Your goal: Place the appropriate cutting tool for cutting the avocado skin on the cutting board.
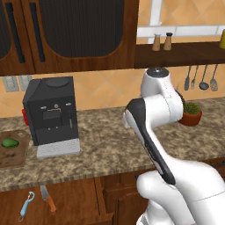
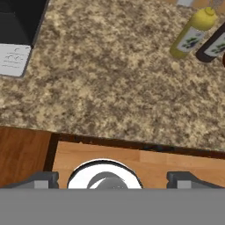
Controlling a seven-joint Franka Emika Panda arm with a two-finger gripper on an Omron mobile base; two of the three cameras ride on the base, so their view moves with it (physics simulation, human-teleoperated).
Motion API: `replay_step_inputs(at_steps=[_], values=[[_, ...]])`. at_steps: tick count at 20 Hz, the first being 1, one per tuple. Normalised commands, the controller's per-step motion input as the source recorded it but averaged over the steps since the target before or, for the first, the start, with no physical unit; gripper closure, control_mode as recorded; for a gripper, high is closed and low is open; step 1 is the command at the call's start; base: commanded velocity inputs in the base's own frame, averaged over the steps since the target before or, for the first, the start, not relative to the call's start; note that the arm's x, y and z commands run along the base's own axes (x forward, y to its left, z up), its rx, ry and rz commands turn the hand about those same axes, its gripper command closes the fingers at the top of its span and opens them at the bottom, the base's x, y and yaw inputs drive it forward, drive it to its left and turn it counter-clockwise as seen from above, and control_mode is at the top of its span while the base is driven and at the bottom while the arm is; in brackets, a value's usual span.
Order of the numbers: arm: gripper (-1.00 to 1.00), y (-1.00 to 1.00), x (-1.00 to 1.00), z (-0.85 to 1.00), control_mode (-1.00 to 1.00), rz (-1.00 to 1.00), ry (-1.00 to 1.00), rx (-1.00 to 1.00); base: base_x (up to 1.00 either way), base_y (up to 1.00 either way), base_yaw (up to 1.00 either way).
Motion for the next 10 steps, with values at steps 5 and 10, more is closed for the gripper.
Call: replay_step_inputs(at_steps=[5, 10], values=[[-1.0, 0.51, -0.09, -0.13, -1.0, 0.0, 0.11, -0.12, 0.0, 0.0, 0.0], [-1.0, 0.44, -0.07, -0.21, -1.0, 0.0, 0.08, -0.06, 0.0, 0.0, 0.0]])
